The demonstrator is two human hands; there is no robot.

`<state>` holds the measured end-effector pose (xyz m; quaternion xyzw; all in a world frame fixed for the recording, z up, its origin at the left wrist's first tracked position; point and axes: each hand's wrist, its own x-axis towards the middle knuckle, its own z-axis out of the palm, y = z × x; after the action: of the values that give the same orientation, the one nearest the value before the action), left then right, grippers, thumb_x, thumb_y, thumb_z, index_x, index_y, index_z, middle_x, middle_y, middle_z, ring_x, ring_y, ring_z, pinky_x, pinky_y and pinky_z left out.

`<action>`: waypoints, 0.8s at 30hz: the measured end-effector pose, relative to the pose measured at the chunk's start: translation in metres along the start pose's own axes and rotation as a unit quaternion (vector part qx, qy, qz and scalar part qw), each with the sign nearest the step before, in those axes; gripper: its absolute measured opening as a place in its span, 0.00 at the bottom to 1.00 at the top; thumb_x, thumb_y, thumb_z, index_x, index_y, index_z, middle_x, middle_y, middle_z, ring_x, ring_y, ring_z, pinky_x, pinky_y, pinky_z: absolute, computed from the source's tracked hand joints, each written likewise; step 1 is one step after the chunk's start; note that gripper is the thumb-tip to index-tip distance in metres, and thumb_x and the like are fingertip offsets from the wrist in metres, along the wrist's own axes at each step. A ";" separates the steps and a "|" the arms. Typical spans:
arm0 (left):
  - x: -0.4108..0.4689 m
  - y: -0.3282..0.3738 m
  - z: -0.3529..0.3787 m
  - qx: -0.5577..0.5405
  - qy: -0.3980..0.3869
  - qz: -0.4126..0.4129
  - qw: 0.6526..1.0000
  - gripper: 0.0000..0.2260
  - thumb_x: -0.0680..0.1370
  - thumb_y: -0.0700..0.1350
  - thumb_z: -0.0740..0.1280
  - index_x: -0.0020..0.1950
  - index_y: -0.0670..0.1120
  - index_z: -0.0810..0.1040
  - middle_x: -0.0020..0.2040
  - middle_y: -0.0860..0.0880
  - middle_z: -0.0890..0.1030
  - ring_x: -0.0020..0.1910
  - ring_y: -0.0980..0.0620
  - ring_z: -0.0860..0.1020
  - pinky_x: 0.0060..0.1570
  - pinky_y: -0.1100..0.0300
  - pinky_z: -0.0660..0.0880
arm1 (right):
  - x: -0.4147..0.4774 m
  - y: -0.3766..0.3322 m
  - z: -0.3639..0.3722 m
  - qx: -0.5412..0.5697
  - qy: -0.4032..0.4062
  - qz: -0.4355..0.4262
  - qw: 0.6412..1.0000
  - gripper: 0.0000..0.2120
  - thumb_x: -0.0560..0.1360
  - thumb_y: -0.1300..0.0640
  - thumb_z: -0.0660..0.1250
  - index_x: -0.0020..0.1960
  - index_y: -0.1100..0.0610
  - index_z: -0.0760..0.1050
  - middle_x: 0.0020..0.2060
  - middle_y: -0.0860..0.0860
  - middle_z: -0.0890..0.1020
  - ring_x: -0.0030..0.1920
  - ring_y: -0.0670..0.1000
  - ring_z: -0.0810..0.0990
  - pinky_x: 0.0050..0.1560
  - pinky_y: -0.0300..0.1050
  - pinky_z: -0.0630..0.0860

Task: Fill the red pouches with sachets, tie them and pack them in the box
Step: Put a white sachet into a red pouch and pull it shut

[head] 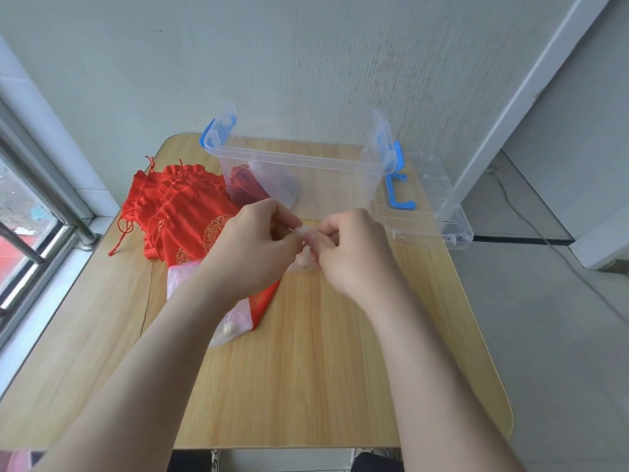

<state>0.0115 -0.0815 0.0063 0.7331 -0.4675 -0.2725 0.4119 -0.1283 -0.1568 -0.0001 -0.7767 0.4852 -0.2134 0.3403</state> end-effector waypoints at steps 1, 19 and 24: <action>0.000 -0.001 0.000 0.009 0.005 0.011 1.000 0.02 0.80 0.45 0.71 0.50 0.52 0.83 0.40 0.54 0.87 0.44 0.53 0.85 0.48 0.48 0.83 | 0.000 -0.001 -0.001 -0.004 0.004 -0.003 1.000 0.15 0.82 0.47 0.72 0.42 0.55 0.84 0.34 0.49 0.86 0.37 0.52 0.85 0.38 0.48 0.82; -0.003 0.003 -0.007 -0.049 -0.024 0.068 0.996 0.08 0.78 0.40 0.75 0.53 0.52 0.88 0.45 0.50 0.89 0.47 0.50 0.88 0.56 0.45 0.84 | 0.001 -0.008 -0.003 0.101 0.084 -0.115 0.985 0.08 0.77 0.62 0.77 0.51 0.50 0.85 0.39 0.42 0.86 0.41 0.38 0.84 0.39 0.29 0.74; -0.002 0.000 -0.010 -0.121 -0.022 0.040 0.992 0.13 0.78 0.37 0.76 0.62 0.47 0.85 0.45 0.47 0.89 0.47 0.48 0.88 0.55 0.54 0.84 | 0.002 -0.006 -0.002 0.114 0.076 -0.105 0.985 0.06 0.80 0.56 0.73 0.56 0.48 0.83 0.45 0.42 0.87 0.46 0.41 0.86 0.50 0.43 0.83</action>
<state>0.0184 -0.0767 0.0115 0.6522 -0.4694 -0.3265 0.4977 -0.1255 -0.1575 0.0057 -0.7610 0.3982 -0.3598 0.3645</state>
